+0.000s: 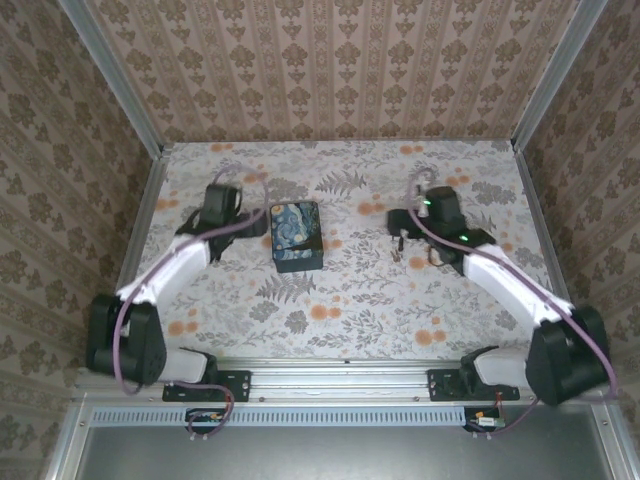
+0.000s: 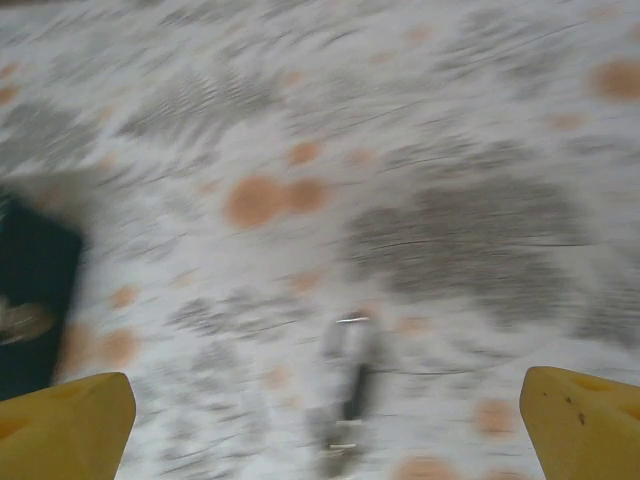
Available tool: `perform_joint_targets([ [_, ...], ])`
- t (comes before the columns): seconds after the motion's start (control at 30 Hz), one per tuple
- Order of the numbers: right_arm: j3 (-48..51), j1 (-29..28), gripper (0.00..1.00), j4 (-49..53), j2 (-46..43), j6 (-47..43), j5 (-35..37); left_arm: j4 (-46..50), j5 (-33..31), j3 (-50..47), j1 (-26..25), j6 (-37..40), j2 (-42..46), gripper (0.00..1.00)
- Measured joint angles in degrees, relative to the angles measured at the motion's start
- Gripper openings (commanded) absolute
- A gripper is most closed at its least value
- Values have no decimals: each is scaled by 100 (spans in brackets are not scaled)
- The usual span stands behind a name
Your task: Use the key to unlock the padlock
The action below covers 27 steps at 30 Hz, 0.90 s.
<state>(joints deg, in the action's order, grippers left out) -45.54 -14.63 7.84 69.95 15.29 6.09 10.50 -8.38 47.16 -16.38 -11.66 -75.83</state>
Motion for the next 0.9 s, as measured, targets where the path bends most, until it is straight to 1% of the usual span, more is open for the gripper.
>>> perform_joint_targets([
  [0.07, 796, 424, 100, -647, -411, -247, 122, -1119, -348, -1099, 232, 610, 297, 95],
  [0.13, 1453, 774, 100, -1228, -494, -452, 125, -2184, -498, -1871, 389, 1073, 94, 90],
  [0.2, 1862, 1038, 100, -1893, -295, -649, 122, -2959, -522, -2177, 470, 1438, -354, 91],
  [0.27, 1956, 1266, 100, -2446, 205, -861, 87, -3751, -457, -2277, 608, 1637, -787, 100],
  [0.33, 1895, 1416, 100, -2857, 728, -1029, -20, -4481, -173, -2396, 966, 1609, -984, 100],
  [0.4, 1891, 1543, 100, -3370, 1106, -1108, -334, -5193, 116, -2514, 1458, 1537, -1165, 100],
  [0.47, 1886, 1578, 100, -3930, 1453, -1178, -535, -5410, 262, -2514, 1685, 1491, -1244, 100],
  [0.57, 2133, 1578, 100, -4804, 1703, -1252, -782, -5670, 400, -2511, 1611, 1491, -1252, 100],
  [0.6, 2205, 1578, 100, -4955, 1744, -1255, -802, -5729, 437, -2507, 1574, 1491, -1257, 100],
  [0.77, 2262, 1578, 100, -5355, 1775, -1255, -809, -5818, 551, -2500, 1491, 1497, -1257, 100],
  [0.9, 2262, 1572, 100, -5475, 1775, -1257, -807, -5853, 654, -2500, 1491, 1515, -1257, 100],
])
